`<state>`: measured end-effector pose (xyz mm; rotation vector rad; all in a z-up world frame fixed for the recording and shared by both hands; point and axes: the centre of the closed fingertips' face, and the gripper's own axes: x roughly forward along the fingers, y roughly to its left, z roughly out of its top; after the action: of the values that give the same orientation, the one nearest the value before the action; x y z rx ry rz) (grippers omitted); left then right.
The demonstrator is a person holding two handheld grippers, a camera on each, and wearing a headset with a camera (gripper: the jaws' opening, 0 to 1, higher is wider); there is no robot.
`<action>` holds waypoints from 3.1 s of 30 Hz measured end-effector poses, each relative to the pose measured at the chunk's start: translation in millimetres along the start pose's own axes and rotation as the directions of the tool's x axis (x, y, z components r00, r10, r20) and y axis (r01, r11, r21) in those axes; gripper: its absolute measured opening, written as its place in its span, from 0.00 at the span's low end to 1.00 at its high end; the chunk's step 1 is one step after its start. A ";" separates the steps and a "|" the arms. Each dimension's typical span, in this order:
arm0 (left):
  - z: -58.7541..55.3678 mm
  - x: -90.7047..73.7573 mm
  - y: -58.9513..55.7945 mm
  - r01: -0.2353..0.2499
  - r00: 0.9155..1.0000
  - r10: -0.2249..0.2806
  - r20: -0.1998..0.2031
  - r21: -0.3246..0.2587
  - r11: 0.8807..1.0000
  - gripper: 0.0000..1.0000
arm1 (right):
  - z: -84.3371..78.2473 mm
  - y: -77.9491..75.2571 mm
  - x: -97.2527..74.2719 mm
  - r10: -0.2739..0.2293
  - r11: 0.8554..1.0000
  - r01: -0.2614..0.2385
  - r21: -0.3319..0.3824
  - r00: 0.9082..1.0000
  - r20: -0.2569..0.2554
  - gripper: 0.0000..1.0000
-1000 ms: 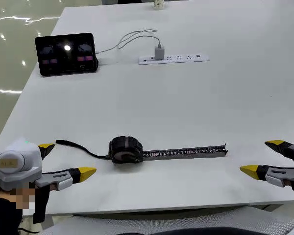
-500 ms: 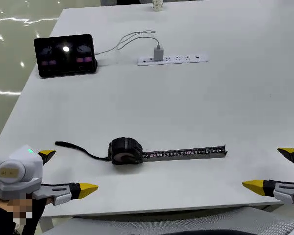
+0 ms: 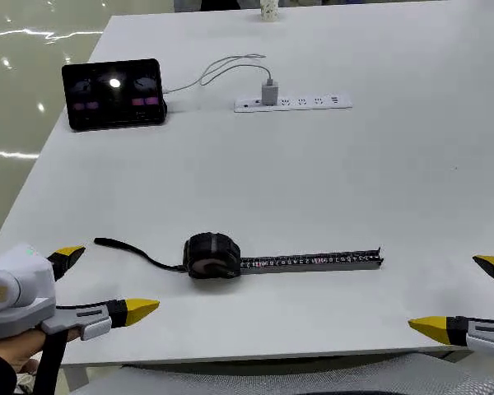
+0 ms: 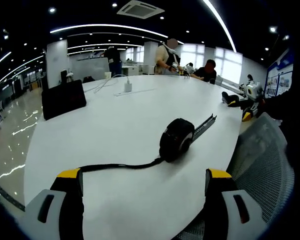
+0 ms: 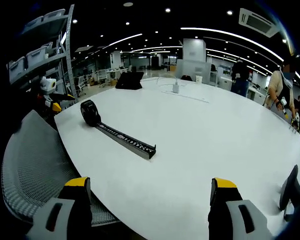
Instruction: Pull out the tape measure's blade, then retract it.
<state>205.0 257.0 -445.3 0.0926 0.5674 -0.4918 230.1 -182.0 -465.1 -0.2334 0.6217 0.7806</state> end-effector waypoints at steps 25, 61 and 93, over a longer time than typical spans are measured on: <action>6.9 30.2 -37.7 0.022 0.998 -0.020 -0.059 0.034 0.999 0.99 | -2.1 -0.9 9.3 0.006 0.995 -0.013 -0.103 0.997 -0.071 0.99; 55.5 97.7 -97.5 -0.039 0.999 0.039 -0.001 -0.049 0.998 0.99 | 20.1 -8.5 46.1 0.154 0.900 -0.243 -0.361 0.954 -0.257 0.99; 61.9 134.9 -87.4 -0.184 0.981 0.192 0.039 -0.147 0.972 0.99 | 18.7 -6.0 90.3 0.279 0.747 -0.502 -0.436 0.832 -0.479 0.84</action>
<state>293.0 109.8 -461.2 -0.0039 0.5345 -0.2675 291.7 -125.5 -504.7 -0.8242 0.8252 1.3536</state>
